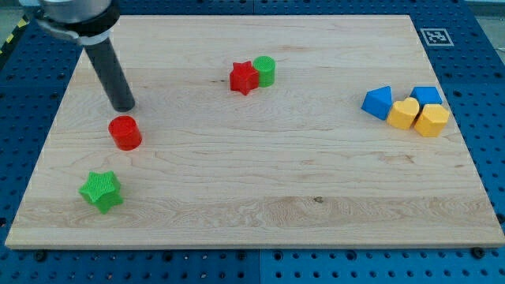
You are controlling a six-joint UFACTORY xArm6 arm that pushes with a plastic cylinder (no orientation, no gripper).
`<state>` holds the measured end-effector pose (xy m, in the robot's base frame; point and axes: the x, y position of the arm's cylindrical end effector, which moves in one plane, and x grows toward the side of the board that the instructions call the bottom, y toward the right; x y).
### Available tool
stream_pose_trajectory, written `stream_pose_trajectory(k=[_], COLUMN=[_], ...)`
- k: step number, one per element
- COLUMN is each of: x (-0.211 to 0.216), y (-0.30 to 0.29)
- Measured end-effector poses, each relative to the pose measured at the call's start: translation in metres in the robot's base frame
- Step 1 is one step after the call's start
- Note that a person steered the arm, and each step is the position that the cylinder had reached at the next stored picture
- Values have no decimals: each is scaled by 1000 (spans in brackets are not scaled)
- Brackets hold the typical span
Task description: Push the red circle to the top right of the green star
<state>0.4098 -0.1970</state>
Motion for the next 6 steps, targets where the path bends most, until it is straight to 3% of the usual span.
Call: stream_pose_trajectory(k=[6], x=[97], y=[26])
